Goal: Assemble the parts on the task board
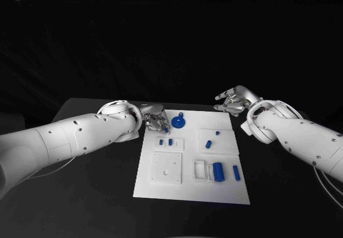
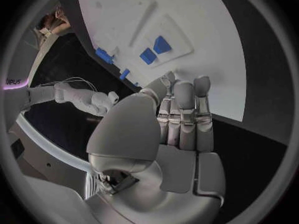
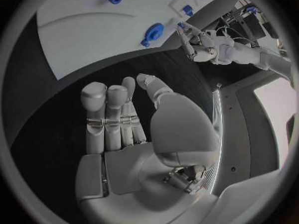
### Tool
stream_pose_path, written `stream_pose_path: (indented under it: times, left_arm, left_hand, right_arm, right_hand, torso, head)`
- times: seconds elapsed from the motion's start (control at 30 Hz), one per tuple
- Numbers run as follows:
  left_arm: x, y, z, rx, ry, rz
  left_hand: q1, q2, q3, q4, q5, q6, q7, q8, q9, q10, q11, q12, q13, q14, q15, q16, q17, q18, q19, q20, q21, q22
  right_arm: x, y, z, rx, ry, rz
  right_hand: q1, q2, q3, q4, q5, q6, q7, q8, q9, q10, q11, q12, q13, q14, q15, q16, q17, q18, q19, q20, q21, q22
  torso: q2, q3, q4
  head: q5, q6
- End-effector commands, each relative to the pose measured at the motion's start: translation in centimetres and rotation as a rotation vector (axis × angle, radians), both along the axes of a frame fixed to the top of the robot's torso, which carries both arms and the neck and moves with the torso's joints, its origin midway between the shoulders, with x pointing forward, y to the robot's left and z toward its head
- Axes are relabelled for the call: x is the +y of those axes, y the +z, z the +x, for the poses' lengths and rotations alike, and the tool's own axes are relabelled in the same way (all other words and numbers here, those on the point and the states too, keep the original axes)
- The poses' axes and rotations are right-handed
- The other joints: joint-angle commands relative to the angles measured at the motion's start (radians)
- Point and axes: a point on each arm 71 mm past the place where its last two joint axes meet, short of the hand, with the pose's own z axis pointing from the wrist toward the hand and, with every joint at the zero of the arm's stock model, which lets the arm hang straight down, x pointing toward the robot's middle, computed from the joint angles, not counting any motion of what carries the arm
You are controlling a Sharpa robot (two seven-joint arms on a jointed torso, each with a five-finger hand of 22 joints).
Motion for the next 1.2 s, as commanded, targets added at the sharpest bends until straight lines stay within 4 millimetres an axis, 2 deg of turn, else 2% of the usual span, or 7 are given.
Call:
stream_pose_path:
  times: [0.03,0.2,0.37,0.53,0.67,1.07,1.2]
  left_arm:
    - [-0.3,-0.1,-0.1,0.009,-0.014,-0.003]
    - [-0.5,-0.3,-0.1,0.016,-0.019,0.001]
    - [-0.8,-0.6,-0.1,0.012,-0.021,0.016]
    - [-1.0,-1.0,-0.2,0.017,-0.027,0.030]
    - [-1.1,-1.2,-0.2,0.021,-0.031,0.045]
    - [-1.5,-1.5,-0.4,-0.002,-0.050,0.107]
    - [-1.7,-1.5,-0.6,-0.014,-0.069,0.113]
  left_hand:
    - [0.003,-0.004,0.002,-0.002,0.003,-0.005,0.004,0.002,0.001,-0.010,0.000,0.001,0.001,-0.002,0.001,-0.003,0.001,0.018,-0.005,0.000,0.005,0.021]
    - [0.002,-0.005,0.002,-0.003,0.002,-0.005,0.004,0.002,0.001,-0.010,0.000,0.001,0.001,-0.003,0.002,-0.002,0.001,0.018,-0.007,0.000,0.008,0.021]
    - [0.001,-0.003,0.002,-0.002,0.002,-0.007,0.004,0.002,0.001,-0.011,0.000,0.001,0.001,-0.003,0.002,-0.001,0.002,0.018,-0.007,0.000,0.009,0.021]
    - [0.001,-0.002,0.003,-0.001,0.002,-0.006,0.004,0.002,0.001,-0.010,0.000,0.001,0.001,-0.002,0.002,0.000,0.002,0.018,-0.007,0.001,0.010,0.021]
    - [0.001,-0.002,0.003,-0.001,0.002,-0.006,0.004,0.002,0.001,-0.010,0.000,0.001,0.001,-0.002,0.002,0.001,0.002,0.018,-0.007,0.001,0.011,0.021]
    - [-0.001,-0.003,-0.004,0.002,-0.003,-0.009,0.004,0.003,0.001,-0.012,0.000,0.002,0.001,0.000,0.002,0.004,0.002,0.019,-0.005,0.001,0.014,0.019]
    - [-0.002,-0.004,-0.012,0.004,-0.009,0.006,0.000,0.004,0.003,0.002,-0.006,0.002,0.001,0.001,-0.001,0.005,0.002,0.018,-0.003,0.000,0.013,0.019]
  right_arm:
    - [0.1,0.0,0.0,-0.002,0.009,-0.001]
    - [0.1,0.0,0.0,-0.001,0.009,-0.001]
    - [0.1,0.0,0.0,0.001,0.009,-0.002]
    - [0.0,0.0,0.0,0.002,0.009,-0.003]
    - [0.0,-0.1,0.0,0.003,0.009,-0.003]
    - [0.0,-0.1,0.0,0.004,0.009,-0.002]
    - [0.0,-0.2,0.0,0.005,0.010,-0.003]
  right_hand:
    - [-0.003,-0.004,0.006,0.001,0.004,0.010,0.000,-0.001,0.001,-0.001,-0.005,0.004,-0.001,-0.006,-0.002,-0.002,-0.001,0.012,0.048,-0.007,-0.003,0.084]
    - [-0.003,-0.004,0.006,0.001,0.004,0.010,0.000,-0.001,0.001,-0.001,-0.005,0.004,-0.001,-0.006,-0.002,-0.002,-0.001,0.012,0.048,-0.007,-0.003,0.084]
    - [-0.003,-0.004,0.006,0.001,0.004,0.010,0.000,-0.001,0.001,-0.001,-0.005,0.004,-0.001,-0.006,-0.002,-0.002,-0.001,0.012,0.048,-0.007,-0.003,0.084]
    - [-0.003,-0.004,0.006,0.001,0.004,0.010,0.000,-0.001,0.001,-0.001,-0.005,0.004,-0.001,-0.006,-0.002,-0.002,-0.001,0.012,0.048,-0.007,-0.003,0.084]
    - [-0.003,-0.004,0.006,0.001,0.004,0.010,0.000,-0.001,0.001,-0.001,-0.005,0.004,-0.001,-0.006,-0.002,-0.002,-0.001,0.012,0.048,-0.007,-0.003,0.084]
    - [-0.003,-0.004,0.006,0.001,0.004,0.010,0.000,-0.001,0.001,-0.001,-0.005,0.004,-0.001,-0.006,-0.002,-0.002,-0.001,0.012,0.048,-0.007,-0.003,0.084]
    - [-0.003,-0.004,0.006,0.001,0.004,0.010,0.000,-0.001,0.001,-0.001,-0.005,0.004,-0.001,-0.006,-0.002,-0.002,-0.001,0.012,0.048,-0.007,-0.003,0.084]
  torso:
    - [0.000,0.0001,-0.0005]
    - [0.000,0.0003,-0.0005]
    - [0.000,0.0001,0.0002]
    - [0.000,-0.0002,-0.0012]
    - [0.000,-0.0004,-0.0004]
    - [0.000,0.0001,-0.0003]
    - [0.000,0.0004,-0.0005]
  head:
    - [0.001,0.001]
    - [0.001,-0.001]
    - [-0.002,0.005]
    - [-0.001,0.002]
    - [-0.007,-0.001]
    - [-0.005,-0.005]
    - [-0.005,-0.005]
